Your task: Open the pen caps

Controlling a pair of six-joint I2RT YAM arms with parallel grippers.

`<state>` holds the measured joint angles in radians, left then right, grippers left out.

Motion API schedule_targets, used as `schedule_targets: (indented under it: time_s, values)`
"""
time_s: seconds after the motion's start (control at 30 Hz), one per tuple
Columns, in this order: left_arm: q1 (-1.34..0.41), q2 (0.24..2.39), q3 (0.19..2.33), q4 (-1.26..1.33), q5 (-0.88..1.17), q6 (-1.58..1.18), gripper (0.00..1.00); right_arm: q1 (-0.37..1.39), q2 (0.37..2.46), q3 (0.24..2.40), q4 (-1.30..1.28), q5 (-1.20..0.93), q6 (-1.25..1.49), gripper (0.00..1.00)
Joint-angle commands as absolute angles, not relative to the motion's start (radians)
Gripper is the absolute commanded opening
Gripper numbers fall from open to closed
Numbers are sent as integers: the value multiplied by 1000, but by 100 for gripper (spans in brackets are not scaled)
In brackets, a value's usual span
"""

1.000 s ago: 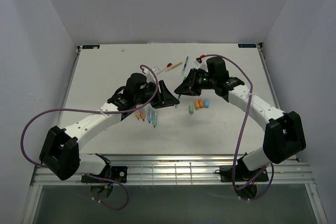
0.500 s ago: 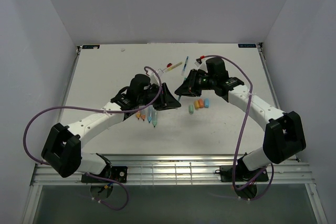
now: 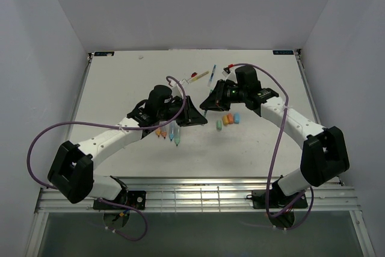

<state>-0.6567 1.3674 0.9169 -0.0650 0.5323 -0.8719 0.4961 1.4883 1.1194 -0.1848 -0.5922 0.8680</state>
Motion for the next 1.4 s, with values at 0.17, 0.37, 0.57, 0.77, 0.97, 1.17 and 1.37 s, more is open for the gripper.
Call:
schedule_targets:
  time_s: [0.17, 0.37, 0.57, 0.77, 0.97, 1.17, 1.37]
  values:
    - [-660, 1312, 832, -75, 555, -923, 0, 492, 1552, 1248, -170, -615, 873, 8]
    - [-666, 1217, 750, -72, 551, -930, 0, 454, 1644, 1363, -198, -606, 854, 8]
    - [-673, 1083, 649, -92, 571, -937, 0, 420, 1759, 1518, -235, -607, 841, 8]
    - [-673, 968, 623, -279, 408, -936, 0, 422, 1761, 1547, -406, -585, 685, 8]
    - [-672, 923, 537, -367, 311, -942, 0, 420, 1570, 1214, -527, -410, 457, 8]
    - [-673, 946, 424, -296, 310, -980, 0, 422, 1412, 855, -466, -431, 465, 8]
    - [-681, 1072, 425, -219, 315, -1008, 0, 440, 1382, 749, -430, -443, 479, 8]
